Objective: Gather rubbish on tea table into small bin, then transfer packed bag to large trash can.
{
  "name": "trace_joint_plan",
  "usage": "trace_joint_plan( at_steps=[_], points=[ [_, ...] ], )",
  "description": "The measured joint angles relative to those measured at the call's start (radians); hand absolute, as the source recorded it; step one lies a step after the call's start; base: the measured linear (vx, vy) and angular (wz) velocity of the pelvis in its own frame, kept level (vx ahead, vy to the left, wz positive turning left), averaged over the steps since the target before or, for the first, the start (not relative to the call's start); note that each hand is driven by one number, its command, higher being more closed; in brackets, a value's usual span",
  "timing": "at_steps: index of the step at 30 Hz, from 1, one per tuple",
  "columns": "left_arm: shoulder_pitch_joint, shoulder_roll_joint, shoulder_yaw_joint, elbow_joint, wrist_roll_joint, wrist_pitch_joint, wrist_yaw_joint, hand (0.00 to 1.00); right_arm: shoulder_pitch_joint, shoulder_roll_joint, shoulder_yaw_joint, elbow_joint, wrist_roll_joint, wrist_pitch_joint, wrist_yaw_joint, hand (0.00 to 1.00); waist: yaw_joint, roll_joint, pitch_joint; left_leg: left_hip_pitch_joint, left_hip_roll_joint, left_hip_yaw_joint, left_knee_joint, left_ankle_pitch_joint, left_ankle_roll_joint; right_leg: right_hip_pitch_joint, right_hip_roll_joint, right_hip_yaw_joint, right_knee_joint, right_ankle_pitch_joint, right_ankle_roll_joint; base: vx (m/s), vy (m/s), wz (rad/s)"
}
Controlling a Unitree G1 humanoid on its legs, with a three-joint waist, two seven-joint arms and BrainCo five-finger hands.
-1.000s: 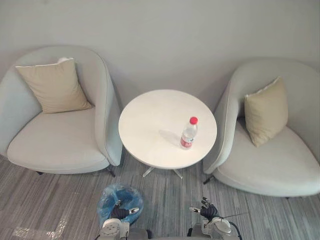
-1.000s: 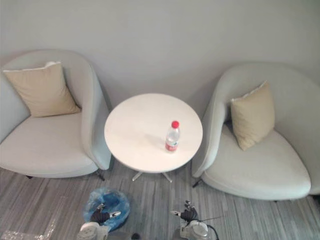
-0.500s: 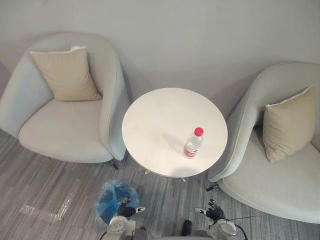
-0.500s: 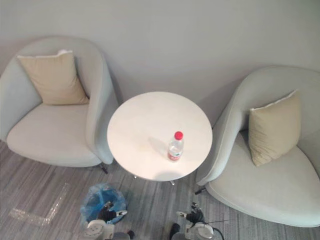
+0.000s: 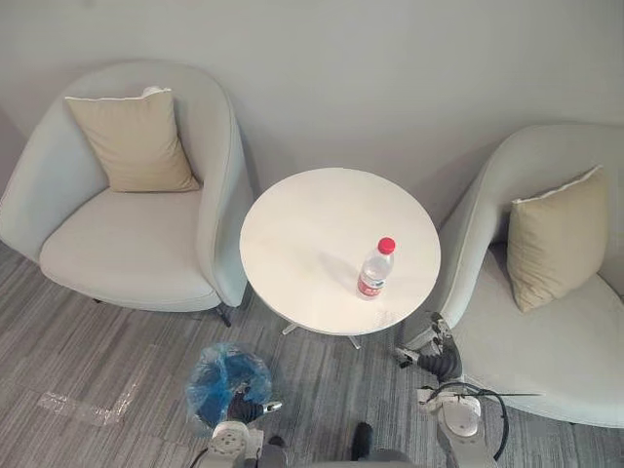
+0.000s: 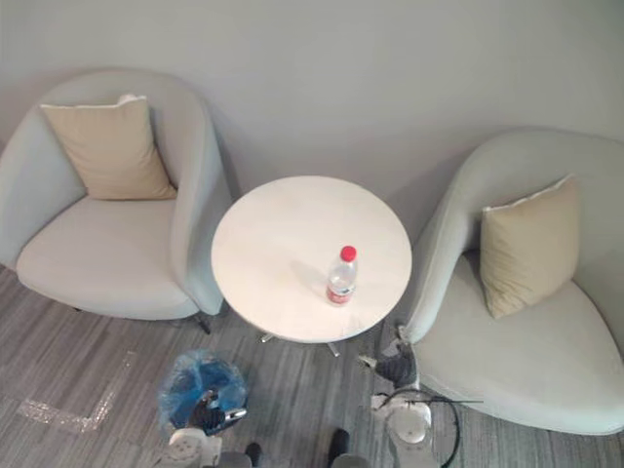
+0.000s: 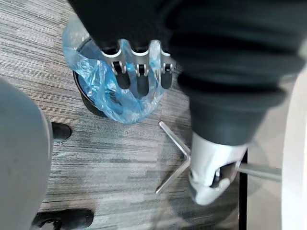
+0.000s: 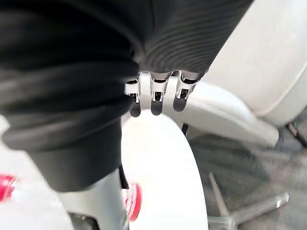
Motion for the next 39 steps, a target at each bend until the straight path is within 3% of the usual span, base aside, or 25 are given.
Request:
trace_joint_plan(
  at_steps=[4, 14, 25, 33, 39],
  points=[
    [0.004, -0.003, -0.005, 0.0, 0.001, -0.006, -0.001, 0.0, 0.006, -0.001, -0.001, -0.078, -0.034, -0.007, -0.017, 0.0, -0.011, 0.011, 0.003, 0.009, 0.008, 0.001, -0.014, 0.004, -0.005, 0.001, 0.007, 0.005, -0.003, -0.001, -0.002, 0.03, -0.004, -0.04],
    [0.02, -0.005, -0.012, -0.019, 0.003, -0.012, -0.002, 0.0, -0.127, -0.003, -0.053, -0.03, -0.001, -0.011, -0.085, 0.0, -0.007, 0.032, 0.001, 0.018, -0.003, -0.041, -0.029, 0.011, 0.0, 0.03, -0.004, -0.054, -0.012, -0.008, 0.004, 0.04, 0.016, 0.16],
    [0.021, -0.001, 0.004, -0.039, 0.005, -0.014, -0.003, 0.0, -0.275, -0.003, -0.08, 0.111, 0.113, -0.011, -0.122, 0.0, 0.028, 0.027, 0.009, -0.015, -0.018, -0.118, -0.073, 0.062, -0.001, 0.017, -0.019, -0.125, -0.013, -0.011, 0.009, -0.04, -0.001, 0.21],
    [0.021, 0.007, 0.005, -0.059, 0.019, -0.015, -0.003, 0.0, -0.361, -0.015, -0.081, 0.176, 0.175, -0.012, -0.125, 0.0, 0.038, 0.023, 0.029, -0.047, -0.033, -0.159, -0.079, 0.077, 0.004, -0.003, -0.033, -0.166, -0.012, -0.012, 0.014, 0.0, 0.012, 0.16],
    [0.02, 0.009, 0.006, -0.103, 0.016, -0.017, -0.002, 0.0, -0.452, -0.035, -0.081, 0.187, 0.184, -0.012, -0.145, 0.0, 0.049, 0.025, 0.074, -0.082, -0.054, -0.173, -0.062, 0.08, 0.006, -0.02, -0.05, -0.184, -0.012, -0.009, 0.019, 0.01, 0.032, 0.1]
  ],
)
